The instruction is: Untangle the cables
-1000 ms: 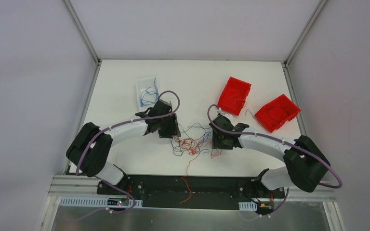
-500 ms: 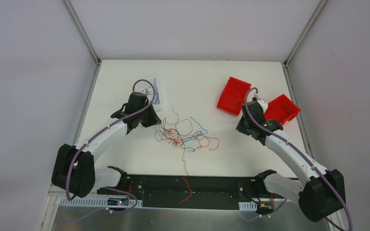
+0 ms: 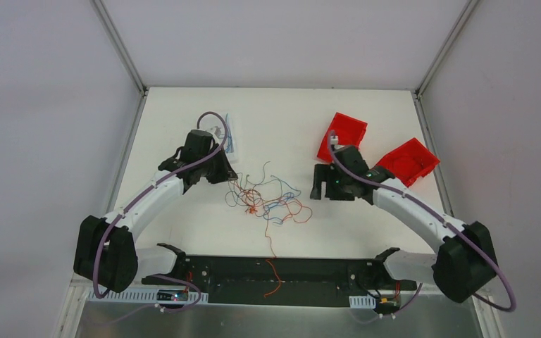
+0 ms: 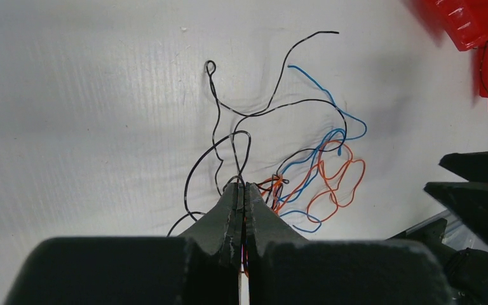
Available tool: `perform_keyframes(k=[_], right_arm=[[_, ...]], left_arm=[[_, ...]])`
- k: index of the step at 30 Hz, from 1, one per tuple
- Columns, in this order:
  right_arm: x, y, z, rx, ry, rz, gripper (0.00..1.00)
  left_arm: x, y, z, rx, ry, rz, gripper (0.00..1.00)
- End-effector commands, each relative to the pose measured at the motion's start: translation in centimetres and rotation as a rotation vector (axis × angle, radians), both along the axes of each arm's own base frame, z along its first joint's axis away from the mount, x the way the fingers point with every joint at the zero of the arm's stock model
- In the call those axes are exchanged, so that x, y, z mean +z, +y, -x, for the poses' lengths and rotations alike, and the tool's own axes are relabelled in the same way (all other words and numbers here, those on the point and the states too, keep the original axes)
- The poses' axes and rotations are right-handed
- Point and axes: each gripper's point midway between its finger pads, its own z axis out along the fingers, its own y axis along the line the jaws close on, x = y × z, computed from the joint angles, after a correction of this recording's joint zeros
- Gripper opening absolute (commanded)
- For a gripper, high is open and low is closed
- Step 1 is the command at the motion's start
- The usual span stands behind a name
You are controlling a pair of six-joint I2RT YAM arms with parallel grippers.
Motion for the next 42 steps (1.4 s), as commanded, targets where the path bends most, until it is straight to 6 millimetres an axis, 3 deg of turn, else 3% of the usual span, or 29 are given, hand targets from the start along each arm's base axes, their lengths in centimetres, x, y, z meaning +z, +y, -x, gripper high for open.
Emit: perform_keyframes(k=[1, 4, 18, 21, 25, 27, 28, 31, 42], right_arm=[[-0.5, 3.8, 1.0, 0.241, -0.044, 0.069, 0.77], [-1.5, 5.4, 1.2, 0.319, -0.075, 0.078, 0.72], [-6.0, 8.5, -0.3, 0.511, -0.138, 0.270, 0.64], [-6.7, 8.8, -1.0, 0.502, -0.150, 0.311, 0.58], [-8.1, 8.8, -1.8, 0.467, -0.141, 0.362, 0.37], [-8.5, 8.4, -2.1, 0.430, -0.139, 0.388, 0.08], [-8.3, 8.1, -2.2, 0.418, -0.148, 0.398, 0.00], [-6.4, 6.7, -3.1, 0.290, -0.194, 0.390, 0.00], [9.0, -3.1, -8.1, -0.206, -0.384, 0.166, 0.00]], left_arm=[[0.7, -0.1, 0.2, -0.036, -0.024, 0.003, 0.00], [0.7, 0.0, 0.4, -0.044, -0.027, 0.001, 0.00], [0.3, 0.0, 0.7, -0.051, -0.019, -0.001, 0.00], [0.2, 0.0, 0.8, -0.052, -0.013, -0.001, 0.00], [0.0, 0.0, 0.7, -0.051, -0.008, -0.002, 0.00], [0.0, 0.0, 0.7, -0.047, -0.009, -0.005, 0.00], [0.1, 0.1, 0.6, -0.043, -0.013, -0.005, 0.00], [0.1, 0.6, 0.6, -0.019, -0.018, -0.011, 0.00], [-0.5, 4.1, 0.9, 0.108, -0.014, -0.054, 0.00]])
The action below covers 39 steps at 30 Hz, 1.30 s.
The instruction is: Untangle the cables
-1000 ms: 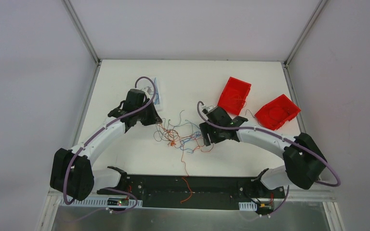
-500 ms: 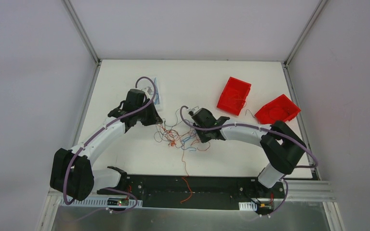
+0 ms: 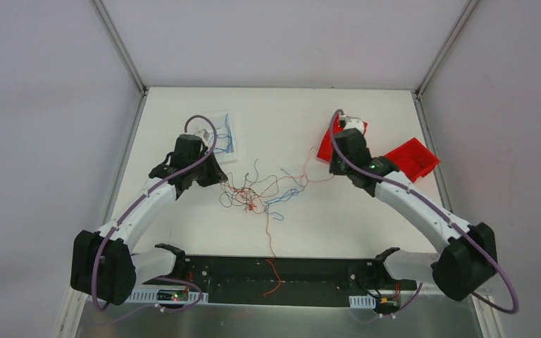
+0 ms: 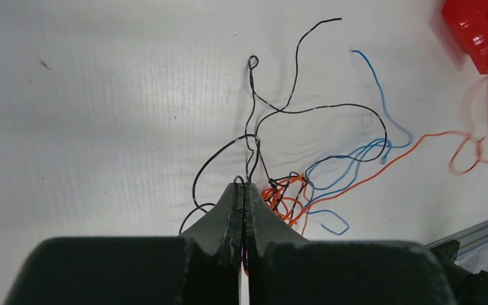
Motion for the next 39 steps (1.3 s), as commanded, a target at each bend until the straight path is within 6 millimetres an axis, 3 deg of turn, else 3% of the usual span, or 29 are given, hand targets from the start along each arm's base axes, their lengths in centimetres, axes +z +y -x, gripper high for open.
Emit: perform_keyframes(k=[1, 6, 12, 13, 15, 17, 19, 24, 29, 33, 36, 39], right_arm=[[6.6, -3.5, -1.5, -0.158, -0.099, -0.100, 0.00], [13.7, -6.0, -3.4, -0.236, -0.207, -0.189, 0.00], [21.8, -6.8, -5.2, -0.248, -0.319, -0.264, 0.00], [22.9, -6.8, -5.4, -0.249, -0.334, -0.276, 0.00], [25.1, -6.5, -5.7, -0.231, -0.363, -0.309, 0.00], [27.6, -5.5, -5.7, -0.185, -0.389, -0.360, 0.00], [28.5, -4.1, -5.8, -0.133, -0.362, -0.402, 0.00], [32.2, -1.1, -5.7, 0.009, -0.369, -0.505, 0.00], [36.0, 0.1, -5.7, 0.064, -0.407, -0.571, 0.00], [38.1, 0.9, -5.4, 0.099, -0.430, -0.628, 0.00], [39.1, 1.2, -5.3, 0.108, -0.446, -0.664, 0.00], [39.8, 1.3, -5.0, 0.111, -0.464, -0.686, 0.00]], left_arm=[[-0.2, 1.4, 0.3, 0.048, 0.001, -0.023, 0.00], [-1.3, 1.7, 0.5, 0.061, 0.035, -0.039, 0.00], [-2.4, 1.5, 0.9, 0.050, 0.080, -0.034, 0.00], [-2.4, 1.3, 1.0, 0.043, 0.083, -0.030, 0.10], [-2.3, 1.1, 1.2, 0.023, 0.084, -0.020, 0.41], [-1.7, 0.6, 1.3, 0.002, 0.072, 0.003, 0.59], [-0.5, 0.1, 1.2, -0.029, 0.036, 0.016, 0.72], [4.7, -2.4, 0.2, -0.174, -0.153, -0.009, 0.88], [9.9, -8.1, -1.6, -0.419, -0.437, -0.033, 0.87], [13.1, -12.2, -3.3, -0.511, -0.662, 0.092, 0.84], [13.1, -14.6, -3.8, -0.578, -0.661, 0.166, 0.79], [11.3, -17.1, -3.8, -0.667, -0.623, 0.167, 0.76]])
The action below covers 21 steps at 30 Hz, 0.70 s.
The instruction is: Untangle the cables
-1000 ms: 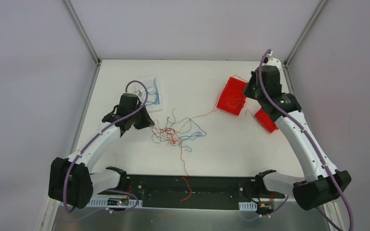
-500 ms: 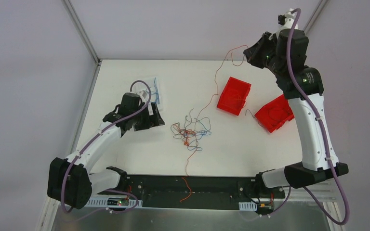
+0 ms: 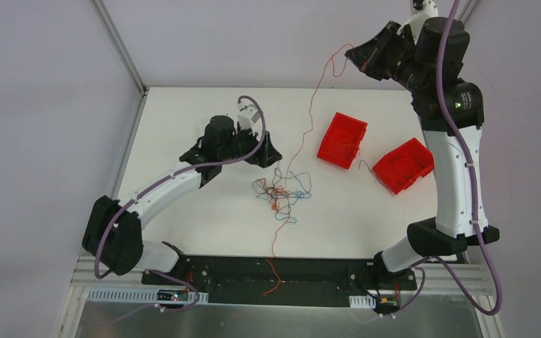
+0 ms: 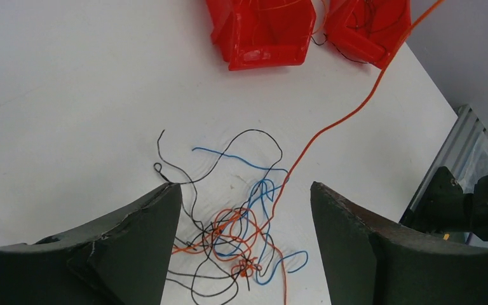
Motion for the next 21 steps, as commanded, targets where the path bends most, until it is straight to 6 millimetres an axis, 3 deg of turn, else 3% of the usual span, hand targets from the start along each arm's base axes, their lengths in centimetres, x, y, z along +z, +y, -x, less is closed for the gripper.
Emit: perform_keyframes(k=[1, 6, 7, 12, 15, 17, 21], right_arm=[[2.5, 0.5, 1.2, 0.033, -0.049, -0.072, 0.00], [2.7, 0.4, 1.2, 0.029, -0.055, -0.077, 0.00], [2.6, 0.3, 1.2, 0.026, -0.053, -0.076, 0.00], [1.4, 0.2, 1.0, 0.015, -0.030, -0.061, 0.00], [-0.4, -0.2, 1.0, -0.003, 0.000, -0.036, 0.00], [-2.6, -0.7, 1.1, -0.020, 0.037, -0.005, 0.00], [-9.5, -0.4, 2.4, 0.014, 0.130, 0.011, 0.00]], left_arm=[[0.5, -4.5, -0.3, -0.171, -0.083, 0.033, 0.73], [-2.5, -7.0, 1.3, -0.276, -0.027, 0.021, 0.60], [-2.8, -7.3, 1.7, -0.296, -0.022, 0.028, 0.54], [-3.2, -7.7, 2.1, -0.317, -0.011, 0.039, 0.03], [-2.6, -7.5, 2.1, -0.305, -0.012, 0.032, 0.00], [-0.9, -7.0, 1.8, -0.280, -0.048, 0.017, 0.00], [6.4, -5.9, 0.7, -0.228, -0.177, -0.014, 0.00]])
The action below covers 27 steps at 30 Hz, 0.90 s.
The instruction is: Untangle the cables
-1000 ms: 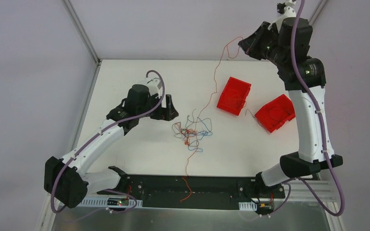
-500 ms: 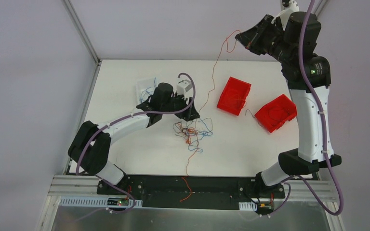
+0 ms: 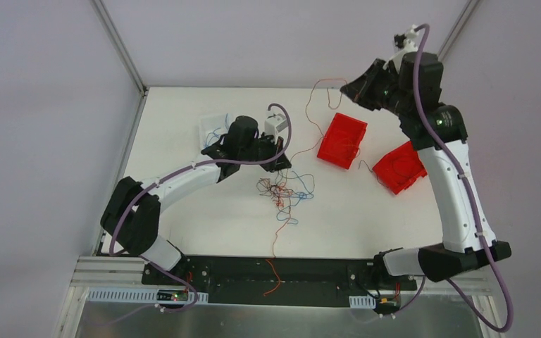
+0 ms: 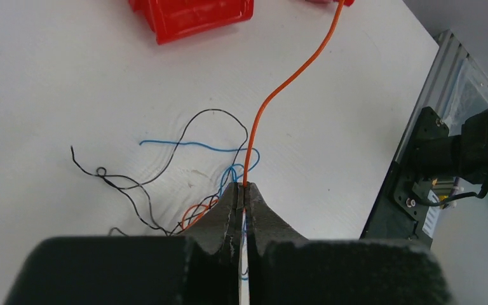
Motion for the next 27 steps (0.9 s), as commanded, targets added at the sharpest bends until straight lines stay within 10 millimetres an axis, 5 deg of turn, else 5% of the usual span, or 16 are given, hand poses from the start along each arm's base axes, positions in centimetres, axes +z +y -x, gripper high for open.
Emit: perform_keyframes(k=[1, 5, 9, 13, 20, 27], right_arm=[[-5.1, 0.3, 2.3, 0.058, 0.026, -0.018, 0.00], [-11.7, 2.9, 5.6, 0.251, 0.036, -0.110, 0.00], [-12.7, 4.2, 7.6, 0.359, -0.061, -0.155, 0.00], [-13.5, 5.7, 8.6, 0.465, -0.106, -0.135, 0.09], [-12.7, 7.0, 9.7, 0.514, -0.229, -0.142, 0.06], [-13.5, 8.2, 9.9, 0.561, -0.242, -0.087, 0.13]], left_arm=[[13.5, 0.6, -1.6, 0.034, -0.270, 0.065, 0.00], [20.5, 0.6, -1.3, 0.036, -0.316, 0.125, 0.00], [23.7, -0.1, -0.8, 0.022, -0.282, 0.197, 0.00], [23.3, -0.9, -0.4, -0.007, -0.206, 0.223, 0.00], [20.7, -0.9, -0.6, 0.012, -0.148, 0.192, 0.00], [19.9, -1.1, 0.0, 0.002, -0.087, 0.201, 0.00]])
